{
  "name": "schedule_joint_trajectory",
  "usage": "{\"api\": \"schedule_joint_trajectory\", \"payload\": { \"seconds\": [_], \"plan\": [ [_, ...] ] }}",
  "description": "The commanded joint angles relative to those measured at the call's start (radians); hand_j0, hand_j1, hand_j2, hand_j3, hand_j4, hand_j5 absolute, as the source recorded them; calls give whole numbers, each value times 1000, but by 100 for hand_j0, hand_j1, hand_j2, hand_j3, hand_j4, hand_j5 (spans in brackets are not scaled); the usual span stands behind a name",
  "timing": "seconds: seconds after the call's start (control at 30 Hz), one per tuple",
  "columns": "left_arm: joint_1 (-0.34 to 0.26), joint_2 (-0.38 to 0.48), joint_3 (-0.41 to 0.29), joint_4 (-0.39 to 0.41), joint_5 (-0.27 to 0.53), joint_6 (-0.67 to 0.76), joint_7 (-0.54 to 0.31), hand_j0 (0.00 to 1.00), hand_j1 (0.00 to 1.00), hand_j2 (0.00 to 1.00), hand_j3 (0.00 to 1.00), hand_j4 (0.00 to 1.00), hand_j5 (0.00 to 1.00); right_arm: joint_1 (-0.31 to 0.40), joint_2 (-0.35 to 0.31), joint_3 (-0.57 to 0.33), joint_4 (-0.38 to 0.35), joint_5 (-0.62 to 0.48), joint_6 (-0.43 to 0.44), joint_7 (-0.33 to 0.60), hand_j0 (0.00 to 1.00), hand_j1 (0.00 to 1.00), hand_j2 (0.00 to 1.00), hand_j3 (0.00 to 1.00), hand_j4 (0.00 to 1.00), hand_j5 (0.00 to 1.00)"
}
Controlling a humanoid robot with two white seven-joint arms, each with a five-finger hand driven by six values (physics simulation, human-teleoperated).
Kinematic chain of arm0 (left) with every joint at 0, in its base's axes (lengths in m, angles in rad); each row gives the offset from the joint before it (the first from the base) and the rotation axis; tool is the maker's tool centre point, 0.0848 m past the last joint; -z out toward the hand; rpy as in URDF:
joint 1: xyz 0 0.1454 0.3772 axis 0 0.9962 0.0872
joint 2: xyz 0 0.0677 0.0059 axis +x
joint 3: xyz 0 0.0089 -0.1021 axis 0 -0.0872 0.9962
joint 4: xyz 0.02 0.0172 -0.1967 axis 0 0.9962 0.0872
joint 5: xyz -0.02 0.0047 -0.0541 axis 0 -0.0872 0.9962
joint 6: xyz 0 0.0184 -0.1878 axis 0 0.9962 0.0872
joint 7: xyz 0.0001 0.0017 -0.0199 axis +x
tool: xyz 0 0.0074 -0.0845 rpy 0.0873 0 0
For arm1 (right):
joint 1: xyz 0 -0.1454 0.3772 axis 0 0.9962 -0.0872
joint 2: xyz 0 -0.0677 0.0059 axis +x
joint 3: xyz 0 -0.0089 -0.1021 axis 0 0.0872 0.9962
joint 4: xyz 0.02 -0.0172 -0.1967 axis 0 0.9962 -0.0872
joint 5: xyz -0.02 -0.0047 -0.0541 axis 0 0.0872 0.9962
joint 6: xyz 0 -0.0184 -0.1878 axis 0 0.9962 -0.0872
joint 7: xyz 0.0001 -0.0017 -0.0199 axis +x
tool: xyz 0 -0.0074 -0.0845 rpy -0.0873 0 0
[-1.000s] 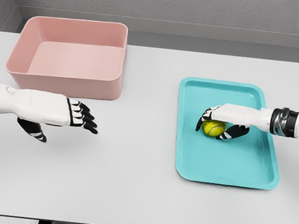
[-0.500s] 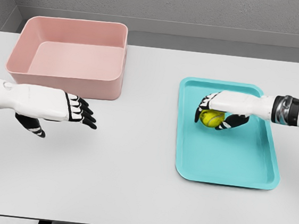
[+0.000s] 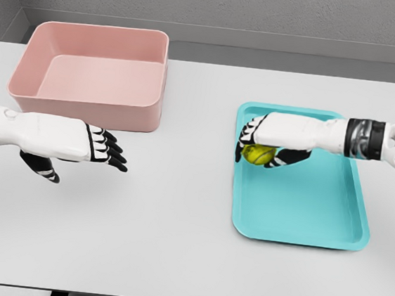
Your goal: Put the tennis from the blue tray into the pink basket with both arms
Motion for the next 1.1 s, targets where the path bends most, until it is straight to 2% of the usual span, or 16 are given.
{"api": "schedule_joint_trajectory", "payload": {
  "seconds": [0.0, 0.23, 0.3, 0.5, 0.57, 0.63, 0.67, 0.77, 0.87, 1.07],
  "plan": [
    [0, 4, 1, 0, 5, 2, 0, 100, 100, 100, 100, 100, 100, 0, 17, 8, -16, -7, 3, 0, 55, 55, 55, 55, 55, 55],
    [3, 7, 2, 0, -3, 2, 0, 100, 100, 100, 100, 100, 100, -17, 92, 25, -14, -7, 6, 0, 55, 55, 55, 55, 55, 55],
    [6, 12, 63, 0, -10, 2, 0, 100, 100, 100, 100, 100, 100, -25, 112, 37, -11, -7, 9, 0, 55, 55, 55, 55, 55, 55],
    [38, 40, 71, -1, -10, 2, 0, 100, 100, 100, 100, 100, 100, -29, 166, 51, 18, -5, 15, 0, 55, 55, 55, 55, 55, 55],
    [41, 35, 123, -1, -10, 2, 0, 100, 100, 100, 100, 100, 100, -31, 192, 74, 49, -5, 16, 0, 55, 55, 55, 55, 55, 55],
    [52, 32, 126, -1, -4, 2, 0, 100, 100, 100, 100, 100, 100, -35, 211, 85, 61, -5, 19, 0, 55, 55, 55, 55, 55, 55],
    [55, 34, 126, -1, 3, 2, 0, 100, 100, 100, 100, 100, 100, -37, 226, 92, 87, -5, 19, 0, 55, 55, 55, 55, 55, 55],
    [54, 43, 128, -1, 132, 2, 0, 100, 100, 100, 100, 100, 100, -54, 266, 128, 127, -4, 19, 0, 55, 55, 55, 55, 55, 55],
    [55, 47, 126, -1, 135, 2, 0, 100, 100, 100, 100, 100, 100, -57, 292, 137, 142, -4, 21, 0, 55, 55, 55, 55, 55, 55],
    [51, 46, 128, -1, 137, 2, 0, 100, 100, 100, 100, 100, 100, -66, 324, 171, 217, -2, 16, 0, 55, 55, 55, 55, 55, 55]
  ]
}}
